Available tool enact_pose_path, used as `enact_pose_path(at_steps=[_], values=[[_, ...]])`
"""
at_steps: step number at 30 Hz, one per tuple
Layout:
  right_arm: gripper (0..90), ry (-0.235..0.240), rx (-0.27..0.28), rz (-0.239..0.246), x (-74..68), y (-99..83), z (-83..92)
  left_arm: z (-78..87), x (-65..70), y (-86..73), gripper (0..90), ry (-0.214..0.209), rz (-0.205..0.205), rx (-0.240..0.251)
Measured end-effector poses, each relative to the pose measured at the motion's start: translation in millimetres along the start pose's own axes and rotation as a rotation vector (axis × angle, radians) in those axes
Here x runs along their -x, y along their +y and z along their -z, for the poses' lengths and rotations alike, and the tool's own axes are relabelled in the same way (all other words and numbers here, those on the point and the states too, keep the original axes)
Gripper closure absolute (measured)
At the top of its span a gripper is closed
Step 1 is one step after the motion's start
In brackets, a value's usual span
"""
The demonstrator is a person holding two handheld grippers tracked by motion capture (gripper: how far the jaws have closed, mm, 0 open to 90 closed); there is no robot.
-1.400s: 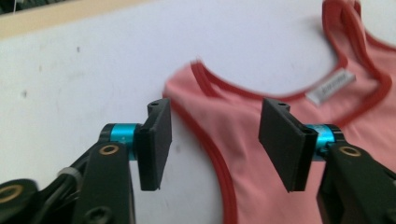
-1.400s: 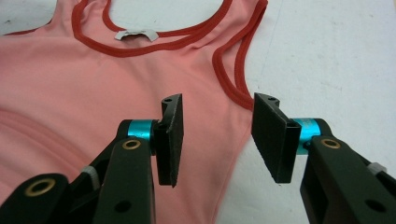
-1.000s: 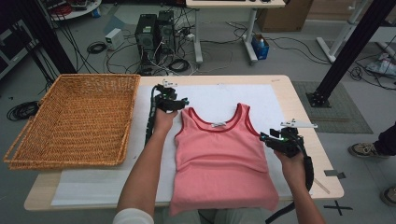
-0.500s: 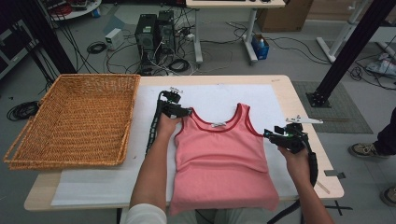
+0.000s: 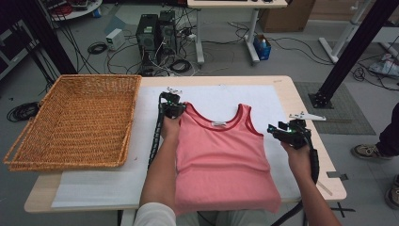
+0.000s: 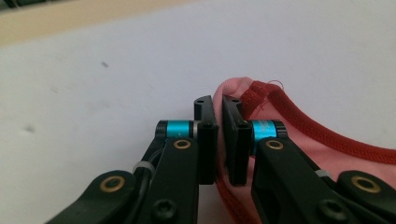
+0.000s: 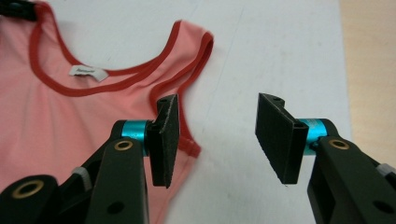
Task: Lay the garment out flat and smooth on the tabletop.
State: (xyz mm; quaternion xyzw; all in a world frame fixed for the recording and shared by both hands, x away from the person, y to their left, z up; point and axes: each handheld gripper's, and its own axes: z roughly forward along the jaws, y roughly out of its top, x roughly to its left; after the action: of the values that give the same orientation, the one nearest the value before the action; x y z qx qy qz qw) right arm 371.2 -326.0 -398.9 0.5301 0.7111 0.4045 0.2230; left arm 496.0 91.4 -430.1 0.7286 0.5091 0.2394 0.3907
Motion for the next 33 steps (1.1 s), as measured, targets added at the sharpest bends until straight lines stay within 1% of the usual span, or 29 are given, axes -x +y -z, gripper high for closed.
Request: enact_pose_path(at_steps=[2, 3, 4, 5, 6, 7, 8, 9, 10, 11, 13, 14, 15, 16, 17, 18, 19, 20, 21, 22, 23, 24, 25, 26, 27, 28, 30, 31, 33], values=[[50.1, -0.014, 0.013, 0.004, -0.7, 9.6, -5.8, -2.2, -2.7, -2.4, 82.3, -0.023, 0.009, -0.007], [49.8, -0.017, 0.016, 0.004, -1.9, 14.4, -9.9, -3.4, -3.8, -3.9, 72.8, -0.022, 0.023, -0.021], [49.2, -0.021, 0.01, 0.013, -3.0, 19.3, -14.5, -4.2, -5.8, -5.4, 59.2, -0.028, 0.051, -0.032], [49.0, -0.023, 0.004, 0.023, -4.6, 23.8, -19.5, -3.3, -8.3, -7.1, 52.9, -0.036, 0.083, -0.034], [48.9, -0.02, 0.005, 0.027, -5.9, 28.3, -25.8, -1.9, -9.2, -8.0, 49.1, -0.036, 0.09, -0.029], [48.8, -0.014, 0.0, 0.023, -5.6, 30.8, -29.9, 0.8, -10.3, -8.9, 47.3, -0.039, 0.093, -0.022], [48.7, -0.014, -0.006, 0.014, -4.7, 33.5, -35.8, 3.5, -11.3, -8.9, 45.4, -0.046, 0.093, -0.027], [48.7, -0.021, -0.008, 0.008, -3.1, 35.3, -41.6, 7.1, -12.0, -9.2, 43.2, -0.054, 0.096, -0.024], [48.7, -0.031, -0.005, 0.006, -0.7, 36.6, -48.4, 11.0, -11.8, -10.6, 42.4, -0.058, 0.107, -0.003], [48.7, -0.033, -0.015, -0.009, 1.7, 37.8, -56.1, 15.0, -11.4, -12.0, 42.4, -0.06, 0.106, 0.007], [48.7, -0.031, -0.056, -0.014, 3.8, 40.3, -73.1, 21.9, -11.1, -15.2, 42.4, -0.067, 0.096, 0.014], [48.7, -0.012, -0.075, 0.0, 2.5, 40.6, -82.0, 25.0, -11.2, -16.9, 42.4, -0.067, 0.092, 0.016], [48.7, 0.013, -0.109, 0.016, 0.1, 40.5, -91.8, 28.4, -11.2, -18.7, 42.4, -0.063, 0.095, 0.015], [48.7, 0.032, -0.162, 0.034, -3.0, 40.5, -101.4, 31.9, -11.1, -20.8, 42.6, -0.05, 0.096, 0.017], [48.7, 0.046, -0.198, 0.057, -6.7, 40.4, -109.6, 35.4, -11.4, -23.0, 42.6, -0.049, 0.09, 0.019], [48.9, 0.062, -0.216, 0.069, -11.1, 40.5, -116.2, 38.9, -11.7, -25.1, 42.6, -0.043, 0.088, 0.021], [51.4, 0.084, -0.22, 0.077, -15.2, 41.0, -121.4, 42.0, -12.2, -27.4, 42.6, -0.039, 0.089, 0.027], [54.6, 0.08, -0.214, 0.096, -19.6, 40.7, -125.2, 44.8, -13.0, -29.6, 42.7, -0.037, 0.093, 0.03], [58.8, 0.053, -0.215, 0.125, -22.8, 39.1, -129.5, 46.9, -13.6, -31.4, 42.7, -0.036, 0.099, 0.027], [61.8, 0.033, -0.218, 0.136, -23.5, 36.8, -132.9, 49.0, -14.1, -33.1, 42.6, -0.038, 0.102, 0.023], [70.9, 0.023, -0.206, 0.116, -21.9, 36.9, -133.3, 52.6, -12.4, -36.3, 42.6, -0.036, 0.106, 0.032], [87.7, -0.005, -0.199, 0.137, -20.4, 37.4, -133.7, 54.1, -11.5, -37.6, 42.6, -0.039, 0.106, 0.034], [88.9, -0.008, -0.198, 0.16, -20.9, 37.7, -133.8, 56.0, -10.0, -39.6, 42.6, -0.038, 0.106, 0.038], [89.5, -0.054, -0.197, 0.192, -22.7, 38.6, -133.6, 57.3, -8.9, -41.1, 42.6, -0.036, 0.108, 0.041], [89.5, -0.116, -0.193, 0.21, -23.5, 39.0, -133.0, 58.8, -8.2, -42.6, 42.6, -0.031, 0.108, 0.041], [89.5, -0.129, -0.182, 0.189, -20.8, 39.6, -132.4, 60.1, -7.4, -44.5, 42.6, -0.032, 0.113, 0.046], [89.0, -0.135, -0.151, 0.098, -11.1, 40.8, -129.1, 62.3, -6.5, -47.5, 42.6, -0.036, 0.111, 0.04], [88.0, -0.142, -0.145, 0.066, -7.3, 41.1, -127.4, 63.5, -5.9, -48.5, 42.6, -0.033, 0.106, 0.038], [79.8, -0.147, -0.129, 0.037, -2.9, 42.6, -121.5, 65.9, -5.0, -50.8, 42.6, -0.036, 0.103, 0.036]])
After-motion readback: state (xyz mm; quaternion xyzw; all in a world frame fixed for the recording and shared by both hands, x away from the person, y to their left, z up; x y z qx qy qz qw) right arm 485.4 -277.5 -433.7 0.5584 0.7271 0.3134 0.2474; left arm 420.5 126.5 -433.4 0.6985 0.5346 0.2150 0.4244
